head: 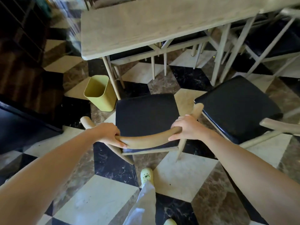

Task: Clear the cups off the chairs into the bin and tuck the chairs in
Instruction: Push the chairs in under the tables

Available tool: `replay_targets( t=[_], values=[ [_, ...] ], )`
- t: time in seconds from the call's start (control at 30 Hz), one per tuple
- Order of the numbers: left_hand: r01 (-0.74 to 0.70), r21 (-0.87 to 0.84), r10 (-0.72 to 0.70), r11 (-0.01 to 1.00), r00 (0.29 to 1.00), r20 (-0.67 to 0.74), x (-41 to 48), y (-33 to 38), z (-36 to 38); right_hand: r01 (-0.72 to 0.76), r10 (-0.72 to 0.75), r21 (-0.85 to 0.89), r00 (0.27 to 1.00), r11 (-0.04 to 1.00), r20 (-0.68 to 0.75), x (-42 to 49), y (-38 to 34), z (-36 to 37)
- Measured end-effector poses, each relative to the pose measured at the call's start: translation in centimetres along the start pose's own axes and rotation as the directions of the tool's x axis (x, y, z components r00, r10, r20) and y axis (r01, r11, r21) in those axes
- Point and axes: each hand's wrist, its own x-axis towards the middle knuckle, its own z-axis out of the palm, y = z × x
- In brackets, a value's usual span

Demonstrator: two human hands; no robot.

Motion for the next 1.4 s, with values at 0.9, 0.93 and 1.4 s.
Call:
replay_targets(
  t=[0.9,0.93,1.4],
  values=[
    [0.01,-0.081,-0.014,0.997,0.999,-0.052,2.9,-3.2,-4.5,-0.041,0.042,0.04,0.999,0.998,-0.02,4.9,1.3,-3.2],
    [0.004,-0.073,-0.008,0.997,0.999,-0.053,2.9,-3.3,-4.5,-0.037,0.038,0.04,0.999,0.999,-0.034,5.0,1.3,-3.0],
    [-0.024,0.02,0.024,1.0,0.999,-0.036,6.5,-3.3,-3.5,-0.04,0.04,-0.004,0.999,0.999,-0.026,6.8,4.2,-1.3]
  ],
)
